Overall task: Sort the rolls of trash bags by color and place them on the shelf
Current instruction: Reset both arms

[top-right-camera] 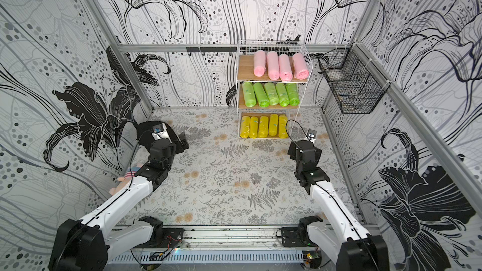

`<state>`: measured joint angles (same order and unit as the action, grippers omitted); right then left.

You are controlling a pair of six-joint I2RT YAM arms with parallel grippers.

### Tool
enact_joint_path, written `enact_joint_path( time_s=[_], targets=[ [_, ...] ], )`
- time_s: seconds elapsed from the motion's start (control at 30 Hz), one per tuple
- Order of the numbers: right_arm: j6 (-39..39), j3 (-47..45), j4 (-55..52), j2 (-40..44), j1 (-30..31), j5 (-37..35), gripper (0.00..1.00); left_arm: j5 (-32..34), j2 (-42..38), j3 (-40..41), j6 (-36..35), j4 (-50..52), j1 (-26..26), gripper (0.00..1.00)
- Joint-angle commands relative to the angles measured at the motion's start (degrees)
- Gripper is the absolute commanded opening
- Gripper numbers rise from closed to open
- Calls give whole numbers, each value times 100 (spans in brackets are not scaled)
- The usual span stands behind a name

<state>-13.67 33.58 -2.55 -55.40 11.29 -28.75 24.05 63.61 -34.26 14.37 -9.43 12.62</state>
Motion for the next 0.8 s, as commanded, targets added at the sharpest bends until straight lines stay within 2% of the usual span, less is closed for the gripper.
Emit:
enact_joint_path(
  time_s=[0.0, 0.1, 0.13, 0.23, 0.27, 0.4, 0.5, 0.6, 0.77],
  targets=[
    [419, -303, -110, -5, -2, -873, 90, 366, 329, 323, -951, -1306, -345, 99],
    [815, -886, 1056, -236, -12, -953, 94, -114, 820, 463, -1356, -1826, -542, 99],
    [903, -1067, 1502, -364, -38, -902, 100, -415, 1012, 482, -1484, -1983, -600, 99],
    [893, -1152, 2096, -942, -114, -669, 100, -857, 1510, 506, -1734, -2463, -756, 99],
    [913, -1114, 2220, -1199, -118, -541, 100, -931, 1566, 314, -1615, -2001, -812, 99],
    [1196, -838, 2568, -1906, -125, -9, 100, -1287, 1618, 194, -1529, -1823, -993, 99],
    [1415, -1004, 3332, -2038, -142, 537, 100, -1533, 1514, 584, -1445, -2250, -1071, 99],
    [1591, -992, 3440, -2094, -153, 1013, 100, -1575, 1636, 1011, -1397, -3039, -1146, 99],
    [1747, -1356, 4583, -2317, -309, 1611, 100, -1998, 1780, 1254, -1014, -3546, -1596, 99]
  ],
)
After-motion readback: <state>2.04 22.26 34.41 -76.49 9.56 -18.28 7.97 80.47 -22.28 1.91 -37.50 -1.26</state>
